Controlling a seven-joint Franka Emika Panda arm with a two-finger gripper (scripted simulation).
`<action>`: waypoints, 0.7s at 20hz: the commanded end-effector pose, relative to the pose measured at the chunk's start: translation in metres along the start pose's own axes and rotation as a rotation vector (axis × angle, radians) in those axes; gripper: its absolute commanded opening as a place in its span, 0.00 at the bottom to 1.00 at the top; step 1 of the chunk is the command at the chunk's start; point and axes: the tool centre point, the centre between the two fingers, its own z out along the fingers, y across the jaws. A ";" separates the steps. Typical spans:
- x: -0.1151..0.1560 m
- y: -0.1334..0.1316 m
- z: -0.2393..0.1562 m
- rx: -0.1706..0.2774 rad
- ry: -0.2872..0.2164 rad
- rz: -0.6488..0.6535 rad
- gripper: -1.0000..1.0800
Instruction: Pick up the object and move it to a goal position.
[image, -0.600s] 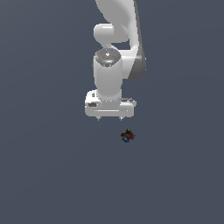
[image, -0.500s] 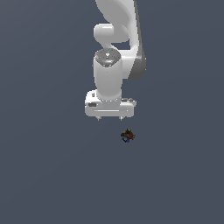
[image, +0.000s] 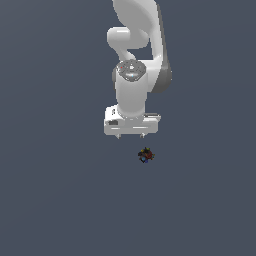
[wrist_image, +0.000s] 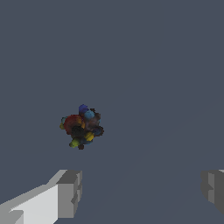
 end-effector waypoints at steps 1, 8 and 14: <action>0.000 -0.002 0.001 0.000 -0.002 -0.007 0.96; 0.000 -0.001 0.001 0.000 -0.001 -0.002 0.96; 0.001 -0.005 0.005 0.002 -0.001 0.042 0.96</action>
